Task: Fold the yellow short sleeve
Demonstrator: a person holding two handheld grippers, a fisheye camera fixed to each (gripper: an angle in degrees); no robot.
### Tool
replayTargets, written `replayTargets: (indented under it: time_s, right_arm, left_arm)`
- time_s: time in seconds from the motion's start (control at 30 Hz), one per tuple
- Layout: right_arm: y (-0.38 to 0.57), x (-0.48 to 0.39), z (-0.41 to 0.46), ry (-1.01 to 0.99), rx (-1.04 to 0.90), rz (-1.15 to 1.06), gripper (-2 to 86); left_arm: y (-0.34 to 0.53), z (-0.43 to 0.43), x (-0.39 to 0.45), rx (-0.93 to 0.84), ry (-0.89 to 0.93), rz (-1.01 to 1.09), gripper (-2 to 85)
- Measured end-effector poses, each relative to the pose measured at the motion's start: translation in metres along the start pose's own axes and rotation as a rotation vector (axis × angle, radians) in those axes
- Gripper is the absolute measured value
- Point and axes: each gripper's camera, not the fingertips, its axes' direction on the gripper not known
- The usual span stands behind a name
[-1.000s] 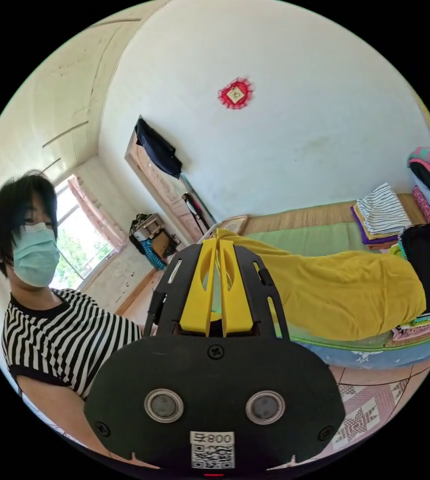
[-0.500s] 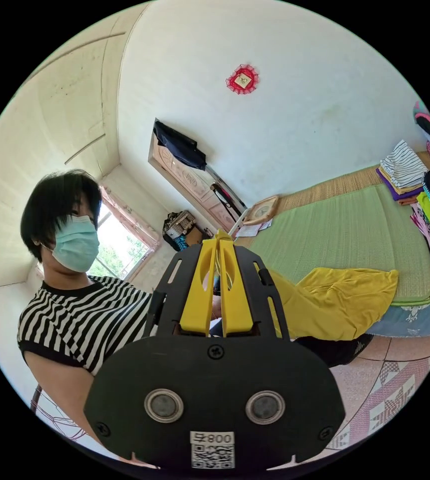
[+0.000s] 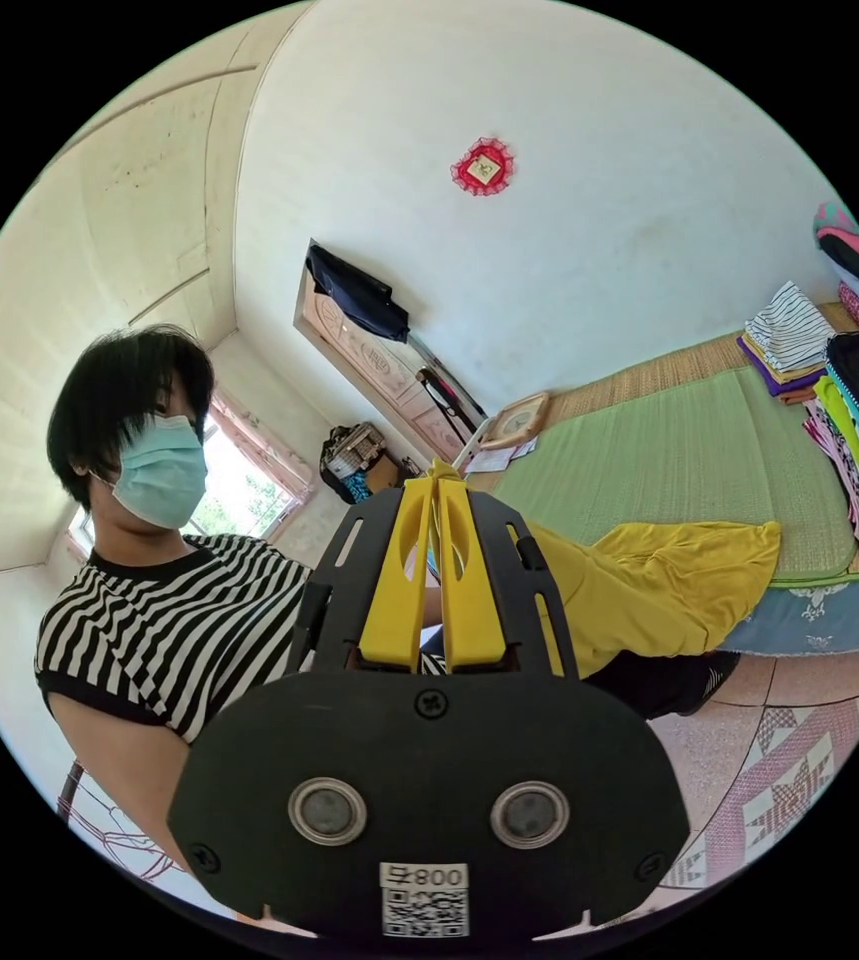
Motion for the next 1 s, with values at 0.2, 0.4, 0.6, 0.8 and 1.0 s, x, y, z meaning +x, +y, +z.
replayTargets:
  time_s: [0.2,0.4,0.6,0.8,1.0]
  right_arm:
    - [0.009,0.012,-0.017,0.014,-0.001,0.008,0.5]
    - [0.012,0.021,-0.040,0.020,0.032,-0.011,0.4]
    - [0.010,0.023,-0.061,0.018,0.072,-0.058,0.4]
    - [0.009,0.026,-0.079,0.039,0.090,-0.096,0.3]
    - [0.022,0.038,-0.073,0.021,0.046,-0.093,0.2]
  left_arm:
    - [0.015,-0.024,-0.016,0.007,0.031,0.028,2.0]
    - [0.051,-0.095,-0.005,0.136,0.201,0.148,1.0]
    - [0.099,-0.189,0.033,0.309,0.333,0.359,0.8]
    - [0.162,-0.281,0.078,0.490,0.415,0.611,0.7]
    - [0.228,-0.342,0.098,0.613,0.415,0.764,0.6]
